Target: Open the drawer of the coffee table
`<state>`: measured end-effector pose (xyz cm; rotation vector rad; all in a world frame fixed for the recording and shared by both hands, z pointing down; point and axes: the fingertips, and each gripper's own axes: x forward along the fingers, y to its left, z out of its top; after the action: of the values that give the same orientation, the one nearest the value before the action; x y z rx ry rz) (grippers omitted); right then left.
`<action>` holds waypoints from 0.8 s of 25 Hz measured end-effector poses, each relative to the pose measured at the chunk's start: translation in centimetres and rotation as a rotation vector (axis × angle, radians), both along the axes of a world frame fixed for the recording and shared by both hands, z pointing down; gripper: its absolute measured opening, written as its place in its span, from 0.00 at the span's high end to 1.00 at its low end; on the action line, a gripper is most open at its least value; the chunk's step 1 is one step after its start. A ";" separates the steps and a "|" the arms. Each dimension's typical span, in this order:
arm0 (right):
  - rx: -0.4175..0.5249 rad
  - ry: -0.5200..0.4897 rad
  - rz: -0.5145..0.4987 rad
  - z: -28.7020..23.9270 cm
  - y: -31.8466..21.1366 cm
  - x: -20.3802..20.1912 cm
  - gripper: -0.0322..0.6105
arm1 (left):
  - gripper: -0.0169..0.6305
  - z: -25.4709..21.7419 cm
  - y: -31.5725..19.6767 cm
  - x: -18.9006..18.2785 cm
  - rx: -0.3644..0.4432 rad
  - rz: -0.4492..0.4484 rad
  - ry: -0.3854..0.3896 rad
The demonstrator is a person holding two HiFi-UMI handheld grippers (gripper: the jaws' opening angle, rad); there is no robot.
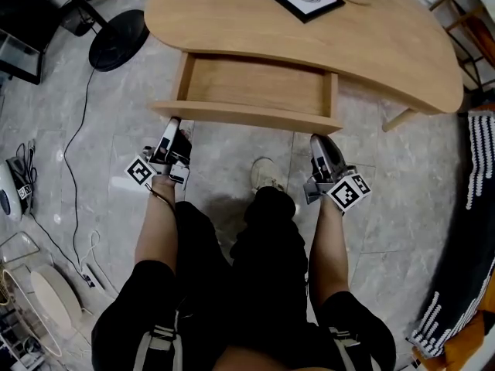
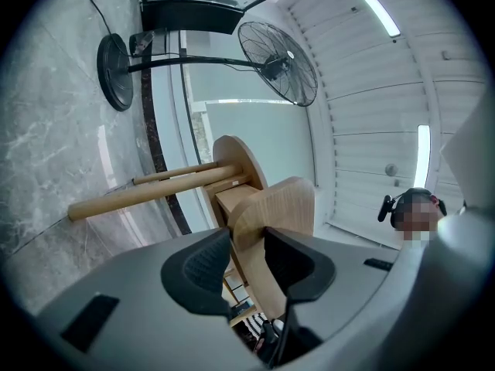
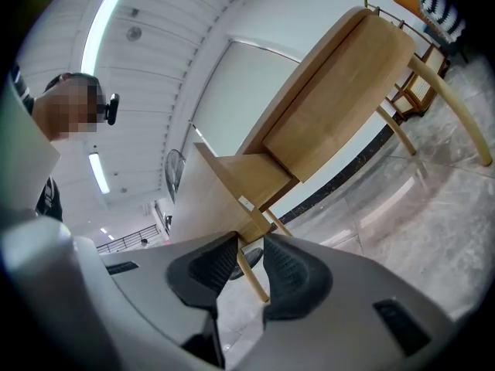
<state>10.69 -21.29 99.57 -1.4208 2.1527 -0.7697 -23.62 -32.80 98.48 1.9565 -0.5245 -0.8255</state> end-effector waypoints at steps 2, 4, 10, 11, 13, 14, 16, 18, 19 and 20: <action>-0.008 0.004 0.015 -0.1 0.0 0.2 0.76 | 0.73 0.0 0.1 0.2 -0.009 -0.014 0.008; -0.025 0.013 0.030 0.1 0.2 0.4 0.77 | 0.74 0.3 0.4 0.2 -0.021 -0.030 0.000; -0.121 0.076 0.099 1.5 0.9 1.6 0.83 | 0.75 1.0 0.9 0.2 -0.081 -0.076 -0.074; -0.130 0.065 0.112 1.5 1.0 1.9 0.81 | 0.75 1.0 0.9 0.2 -0.090 -0.082 -0.088; -0.143 0.059 0.143 1.1 1.3 2.6 0.80 | 0.75 1.0 1.0 0.1 -0.111 -0.096 -0.129; -0.143 0.070 0.162 0.6 1.5 2.9 0.82 | 0.79 0.9 1.2 -0.1 -0.130 -0.109 -0.153; -0.131 0.125 0.193 -0.9 2.2 3.3 0.83 | 0.81 -0.1 1.7 -1.1 -0.168 -0.150 -0.182; -0.113 0.230 0.212 -3.1 3.1 3.1 0.83 | 0.83 -2.4 2.4 -2.9 -0.141 -0.206 -0.285; -0.101 0.295 0.224 -4.5 3.5 3.0 0.84 | 0.84 -3.7 2.8 -3.9 -0.090 -0.237 -0.404; -0.088 0.366 0.241 -6.1 4.0 2.9 0.85 | 0.84 -5.1 3.3 -4.7 -0.031 -0.267 -0.546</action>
<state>13.64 -17.32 93.43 -1.9517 2.1652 -0.5536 -28.35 -29.49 93.41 2.1078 -1.1301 -0.4233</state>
